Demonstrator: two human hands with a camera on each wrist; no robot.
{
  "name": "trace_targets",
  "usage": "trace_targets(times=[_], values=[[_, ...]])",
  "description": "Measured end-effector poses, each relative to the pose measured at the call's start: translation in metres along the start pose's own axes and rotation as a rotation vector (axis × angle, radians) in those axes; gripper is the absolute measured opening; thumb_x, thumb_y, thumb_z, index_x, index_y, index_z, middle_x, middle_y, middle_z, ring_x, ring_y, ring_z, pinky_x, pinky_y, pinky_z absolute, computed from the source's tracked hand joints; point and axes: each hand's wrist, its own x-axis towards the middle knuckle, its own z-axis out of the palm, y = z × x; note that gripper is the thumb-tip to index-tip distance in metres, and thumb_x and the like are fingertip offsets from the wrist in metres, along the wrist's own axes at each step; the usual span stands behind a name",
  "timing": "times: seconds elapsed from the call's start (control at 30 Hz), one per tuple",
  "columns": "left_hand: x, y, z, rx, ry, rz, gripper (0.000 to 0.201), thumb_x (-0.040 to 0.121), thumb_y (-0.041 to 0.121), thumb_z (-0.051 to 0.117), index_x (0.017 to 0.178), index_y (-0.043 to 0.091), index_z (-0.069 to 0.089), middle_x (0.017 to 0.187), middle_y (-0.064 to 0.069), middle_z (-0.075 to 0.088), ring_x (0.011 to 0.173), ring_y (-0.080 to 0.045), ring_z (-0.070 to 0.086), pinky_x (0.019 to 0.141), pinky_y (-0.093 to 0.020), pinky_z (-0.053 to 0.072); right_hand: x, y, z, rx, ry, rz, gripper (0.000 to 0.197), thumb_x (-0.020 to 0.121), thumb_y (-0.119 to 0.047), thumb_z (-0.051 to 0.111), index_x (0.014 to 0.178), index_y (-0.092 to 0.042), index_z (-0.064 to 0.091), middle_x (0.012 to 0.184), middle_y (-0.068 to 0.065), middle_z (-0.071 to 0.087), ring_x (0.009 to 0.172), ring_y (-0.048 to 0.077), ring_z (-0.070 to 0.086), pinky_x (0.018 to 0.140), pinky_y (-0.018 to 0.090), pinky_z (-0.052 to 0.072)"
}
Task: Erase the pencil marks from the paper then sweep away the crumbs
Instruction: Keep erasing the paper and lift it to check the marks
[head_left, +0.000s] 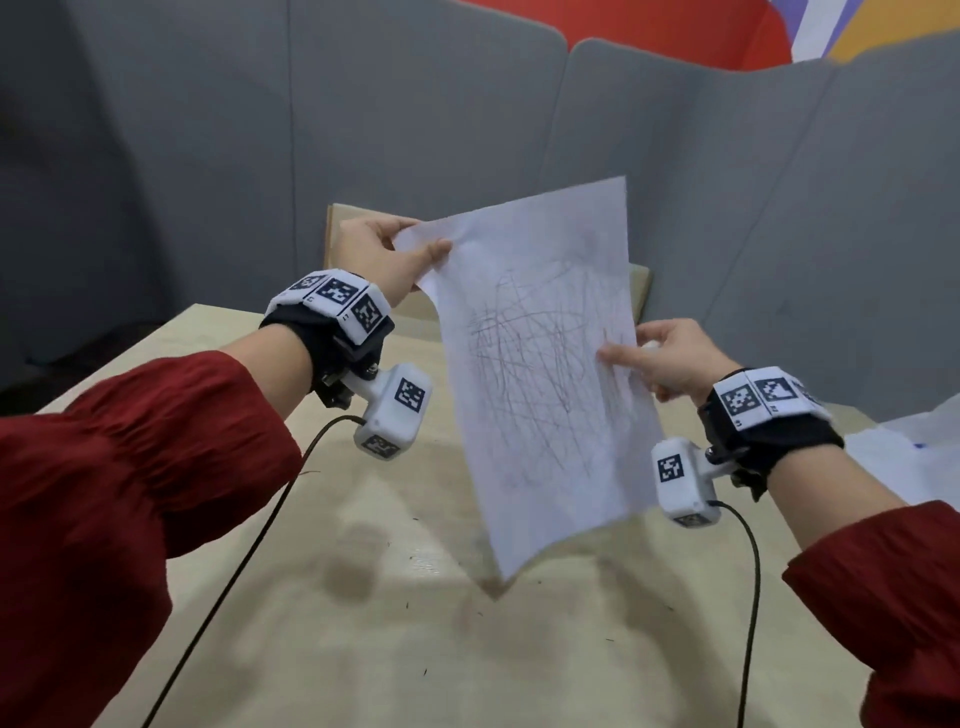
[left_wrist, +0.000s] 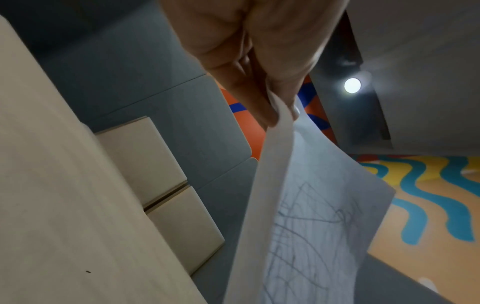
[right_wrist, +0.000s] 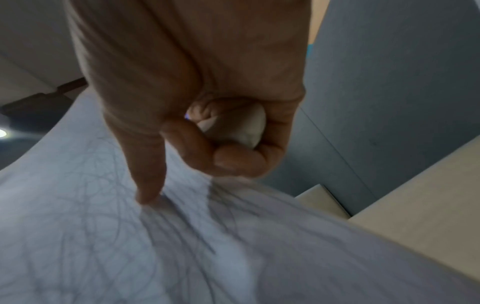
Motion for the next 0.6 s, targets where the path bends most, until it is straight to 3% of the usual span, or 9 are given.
trace_targets(times=[0.07, 0.13, 0.23, 0.3, 0.43, 0.5, 0.53, 0.6], values=[[-0.002, -0.001, -0.005, -0.059, 0.016, -0.028, 0.011, 0.081, 0.019, 0.078, 0.077, 0.025, 0.071, 0.068, 0.006, 0.069, 0.055, -0.005, 0.066, 0.060, -0.024, 0.058, -0.001, 0.007, -0.002, -0.031, -0.047, 0.028, 0.026, 0.080, -0.022, 0.077, 0.098, -0.005, 0.070, 0.052, -0.001, 0.052, 0.041, 0.013, 0.039, 0.043, 0.023, 0.033], [-0.004, -0.003, -0.007, -0.093, -0.009, -0.059, 0.010, 0.086, 0.017, 0.072, 0.078, 0.021, 0.071, 0.071, 0.002, 0.069, 0.057, -0.006, 0.066, 0.060, -0.025, 0.057, -0.003, 0.006, -0.007, -0.049, -0.010, 0.027, 0.021, 0.082, -0.018, 0.074, 0.097, -0.005, 0.069, 0.051, -0.001, 0.052, 0.041, 0.014, 0.041, 0.044, 0.023, 0.035], [-0.011, -0.009, -0.010, -0.068, -0.097, -0.102, 0.010, 0.091, 0.013, 0.066, 0.096, 0.005, 0.071, 0.076, -0.003, 0.068, 0.056, -0.004, 0.066, 0.060, -0.024, 0.058, 0.000, 0.000, -0.015, -0.071, 0.112, 0.003, 0.011, 0.085, -0.020, 0.071, 0.090, -0.011, 0.065, 0.062, 0.004, 0.053, 0.050, 0.017, 0.045, 0.046, 0.023, 0.037], [-0.016, -0.014, -0.012, -0.043, -0.168, -0.122, 0.015, 0.090, 0.008, 0.067, 0.104, 0.002, 0.068, 0.079, -0.004, 0.068, 0.056, -0.002, 0.066, 0.061, -0.022, 0.059, 0.007, -0.002, -0.021, -0.135, 0.207, -0.032, 0.015, 0.085, -0.028, 0.069, 0.083, -0.015, 0.064, 0.072, 0.006, 0.057, 0.056, 0.020, 0.051, 0.049, 0.025, 0.040], [-0.022, -0.020, -0.010, 0.077, -0.347, -0.152, 0.028, 0.083, 0.011, 0.075, 0.110, 0.006, 0.068, 0.093, -0.007, 0.072, 0.075, -0.012, 0.070, 0.074, -0.027, 0.060, 0.014, -0.006, -0.027, -0.264, 0.222, -0.065, 0.024, 0.086, -0.035, 0.068, 0.107, -0.025, 0.065, 0.095, 0.001, 0.062, 0.082, 0.023, 0.059, 0.068, 0.033, 0.049], [-0.022, -0.022, -0.007, 0.144, -0.398, -0.171, 0.033, 0.082, 0.017, 0.077, 0.113, 0.008, 0.067, 0.101, -0.008, 0.073, 0.089, -0.020, 0.071, 0.083, -0.033, 0.057, 0.016, -0.005, -0.026, -0.297, 0.156, -0.052, 0.029, 0.085, -0.036, 0.069, 0.111, -0.024, 0.066, 0.099, 0.000, 0.061, 0.085, 0.021, 0.057, 0.066, 0.030, 0.048], [-0.022, -0.023, -0.005, 0.144, -0.410, -0.186, 0.036, 0.083, 0.018, 0.076, 0.115, 0.008, 0.066, 0.103, -0.008, 0.072, 0.091, -0.020, 0.070, 0.084, -0.032, 0.057, 0.016, -0.005, -0.024, -0.312, 0.122, -0.047, 0.033, 0.083, -0.036, 0.070, 0.113, -0.021, 0.066, 0.101, 0.000, 0.061, 0.087, 0.019, 0.057, 0.066, 0.030, 0.047], [-0.023, -0.025, 0.001, 0.150, -0.425, -0.207, 0.038, 0.084, 0.016, 0.075, 0.119, 0.006, 0.062, 0.101, -0.007, 0.070, 0.083, -0.016, 0.068, 0.073, -0.023, 0.058, 0.017, -0.001, -0.017, -0.337, 0.073, -0.037, 0.044, 0.081, -0.038, 0.073, 0.120, -0.019, 0.065, 0.108, 0.000, 0.062, 0.096, 0.020, 0.059, 0.075, 0.031, 0.048]])
